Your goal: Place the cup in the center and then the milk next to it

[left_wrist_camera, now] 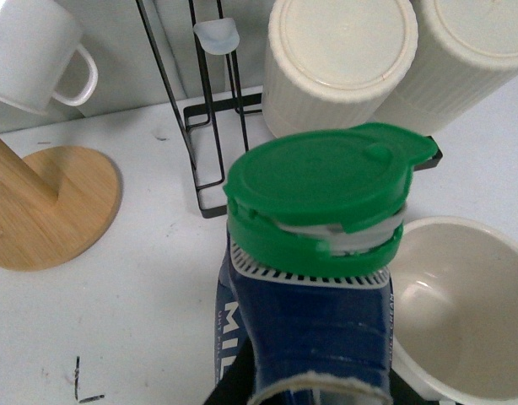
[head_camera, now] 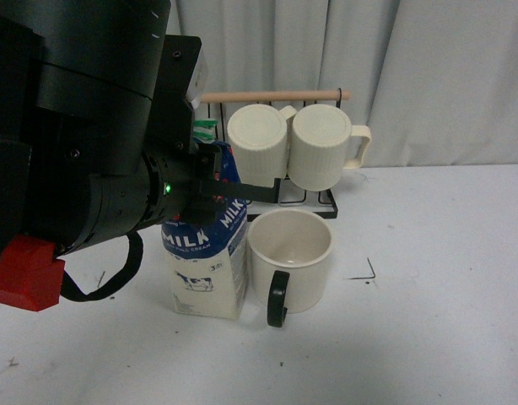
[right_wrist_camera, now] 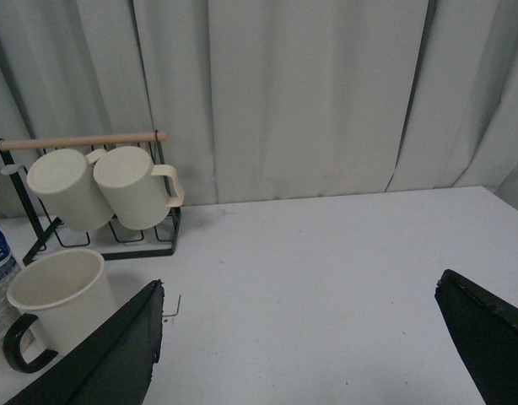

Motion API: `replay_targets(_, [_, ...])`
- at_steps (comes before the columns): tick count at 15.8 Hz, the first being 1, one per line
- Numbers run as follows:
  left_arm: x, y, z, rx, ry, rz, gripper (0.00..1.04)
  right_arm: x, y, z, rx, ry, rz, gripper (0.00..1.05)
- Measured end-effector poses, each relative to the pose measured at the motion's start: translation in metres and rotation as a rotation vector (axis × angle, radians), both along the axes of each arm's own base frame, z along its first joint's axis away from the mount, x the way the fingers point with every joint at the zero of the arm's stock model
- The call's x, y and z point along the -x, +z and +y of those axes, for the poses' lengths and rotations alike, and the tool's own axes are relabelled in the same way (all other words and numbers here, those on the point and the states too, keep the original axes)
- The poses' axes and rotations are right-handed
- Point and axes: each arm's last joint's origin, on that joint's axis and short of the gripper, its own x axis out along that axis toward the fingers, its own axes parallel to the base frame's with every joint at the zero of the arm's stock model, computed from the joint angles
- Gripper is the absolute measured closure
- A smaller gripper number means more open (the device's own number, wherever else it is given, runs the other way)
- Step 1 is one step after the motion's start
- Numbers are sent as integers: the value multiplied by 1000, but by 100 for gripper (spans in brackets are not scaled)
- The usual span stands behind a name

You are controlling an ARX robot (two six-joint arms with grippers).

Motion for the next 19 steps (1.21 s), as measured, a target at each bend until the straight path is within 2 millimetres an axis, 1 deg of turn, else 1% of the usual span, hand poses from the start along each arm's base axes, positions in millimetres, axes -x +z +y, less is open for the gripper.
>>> replay_targets(1, [-1,2,0,9,4,-6,85,0,0,0,0,0,0,6])
replay_targets(3, [-3,10,3,22,15,-25,56,0,0,0,0,0,0,6])
replay_targets(4, [-4,11,6,34,21,-20,43,0,0,0,0,0,0,6])
replay_targets(5, [-3,17,9,63,23,-46,31,0,0,0,0,0,0,6])
replay_targets(6, [3,31,15,104,18,-112,16,0,0,0,0,0,0,6])
replay_targets(7, [12,50,24,146,22,-175,5,0,0,0,0,0,0,6])
replay_targets(8, [23,66,37,174,32,-220,8,0,0,0,0,0,0,6])
replay_targets(9, [36,77,51,183,51,-248,7,0,0,0,0,0,0,6])
replay_targets(10, [53,86,65,179,86,-334,11,0,0,0,0,0,0,6])
replay_targets(11, [76,92,86,138,129,-439,26,0,0,0,0,0,0,6])
replay_targets(12, [96,89,103,116,146,-483,40,0,0,0,0,0,0,6])
replay_targets(13, [106,78,111,100,146,-477,53,0,0,0,0,0,0,6])
replay_targets(14, [116,59,118,77,129,-428,69,0,0,0,0,0,0,6])
replay_targets(16, [121,53,121,74,127,-416,76,0,0,0,0,0,0,6])
replay_targets(17, [124,50,123,75,125,-418,82,0,0,0,0,0,0,6])
replay_targets(18, [133,50,129,81,130,-447,96,0,0,0,0,0,0,6])
replay_targets(19, [141,47,134,81,133,-460,103,0,0,0,0,0,0,6])
